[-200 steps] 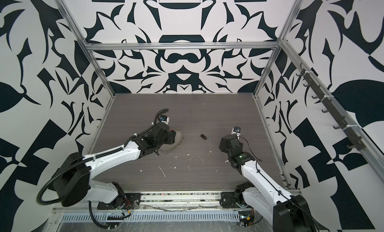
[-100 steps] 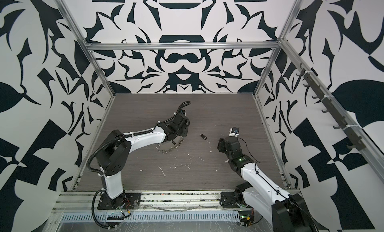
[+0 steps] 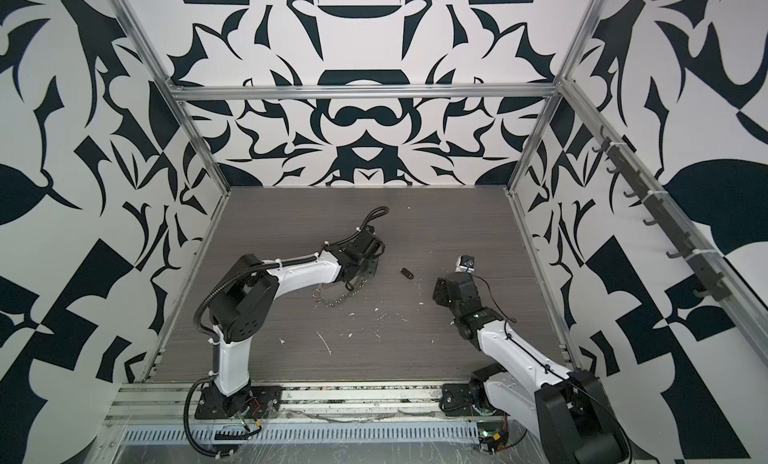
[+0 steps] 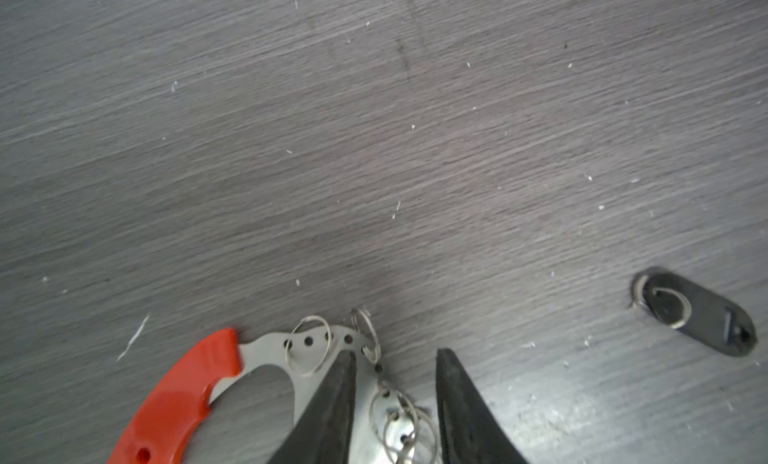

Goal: Put the keys on the keyring
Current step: 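Lower the left gripper onto the keyring plate's steel edge and close it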

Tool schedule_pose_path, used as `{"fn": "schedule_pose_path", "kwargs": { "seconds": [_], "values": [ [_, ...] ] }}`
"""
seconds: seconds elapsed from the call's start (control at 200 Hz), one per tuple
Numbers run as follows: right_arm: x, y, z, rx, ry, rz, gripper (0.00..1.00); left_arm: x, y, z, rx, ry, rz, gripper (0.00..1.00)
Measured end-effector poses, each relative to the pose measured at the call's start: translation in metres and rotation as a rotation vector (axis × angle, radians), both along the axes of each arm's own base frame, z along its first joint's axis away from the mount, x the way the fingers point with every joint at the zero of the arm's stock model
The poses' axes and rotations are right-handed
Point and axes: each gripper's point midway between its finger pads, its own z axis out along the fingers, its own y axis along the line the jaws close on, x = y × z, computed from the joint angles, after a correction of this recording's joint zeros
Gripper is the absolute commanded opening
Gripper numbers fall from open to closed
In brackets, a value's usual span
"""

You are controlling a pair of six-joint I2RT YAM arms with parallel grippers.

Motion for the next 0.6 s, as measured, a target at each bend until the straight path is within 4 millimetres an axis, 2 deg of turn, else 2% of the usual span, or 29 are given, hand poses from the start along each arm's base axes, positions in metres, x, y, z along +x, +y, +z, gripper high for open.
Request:
{"fn": "schedule_pose_path", "kwargs": {
  "seconds": [0.415,0.6],
  "values": [
    [0.0,0.0,-0.002,-0.002,0.006,0.0,0.72,0.0,0.004,-0.008,0.042,0.01,0.01,0.36],
    [0.0,0.0,-0.002,-0.003,0.005,0.0,0.73,-0.002,0.005,-0.019,0.062,0.023,0.01,0.35]
  ]
}}
